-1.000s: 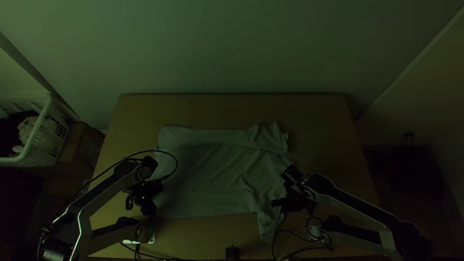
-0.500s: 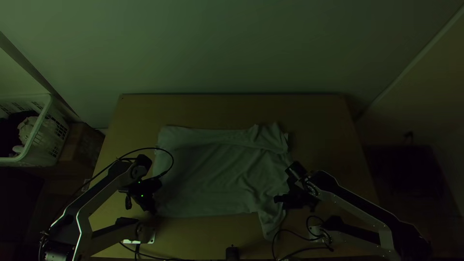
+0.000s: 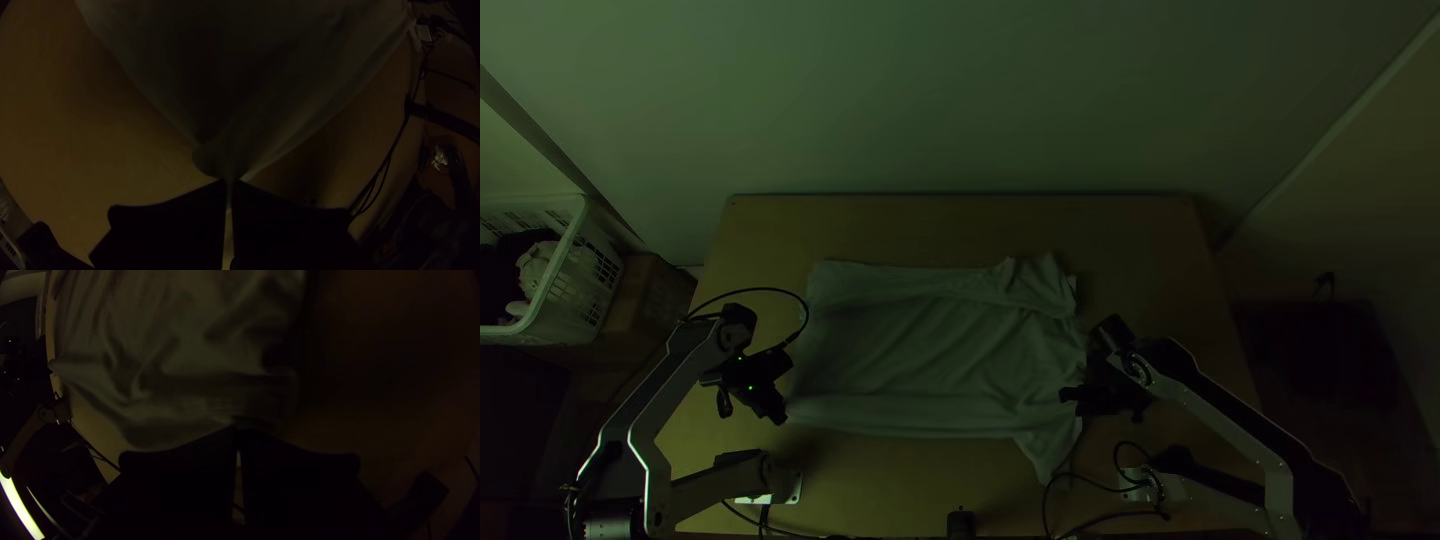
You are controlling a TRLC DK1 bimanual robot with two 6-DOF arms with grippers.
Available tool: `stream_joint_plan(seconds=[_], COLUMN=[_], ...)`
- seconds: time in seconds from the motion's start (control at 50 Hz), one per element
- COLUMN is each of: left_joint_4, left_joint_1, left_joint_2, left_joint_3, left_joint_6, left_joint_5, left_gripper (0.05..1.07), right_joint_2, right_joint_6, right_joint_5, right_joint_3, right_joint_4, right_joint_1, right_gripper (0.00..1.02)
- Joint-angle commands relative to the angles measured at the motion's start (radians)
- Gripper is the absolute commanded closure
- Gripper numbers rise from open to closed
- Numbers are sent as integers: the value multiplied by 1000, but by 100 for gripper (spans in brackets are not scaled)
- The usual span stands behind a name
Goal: Fold the t-shirt
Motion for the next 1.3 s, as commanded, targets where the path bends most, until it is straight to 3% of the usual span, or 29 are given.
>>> stream_joint_plan(seconds=[0.0, 0.48, 0.86, 1.28], left_joint_4=[-19, 6, 61, 63], left_joint_1=[9, 4, -74, -79], left_joint_2=[20, 153, 251, 362], left_joint_3=[50, 288, 441, 604], left_joint_6=[36, -3, -119, -128], left_joint_5=[-9, 19, 46, 51], left_gripper=[104, 104, 104, 104], right_joint_2=[-6, 28, 118, 245], right_joint_6=[-13, -40, -77, -95], right_joint_5=[3, 9, 51, 72], right_joint_3=[46, 160, 275, 410], right_joint_4=[-23, -24, -1, 48], right_joint_1=[-8, -75, -131, -201], right_gripper=[100, 100, 100, 100])
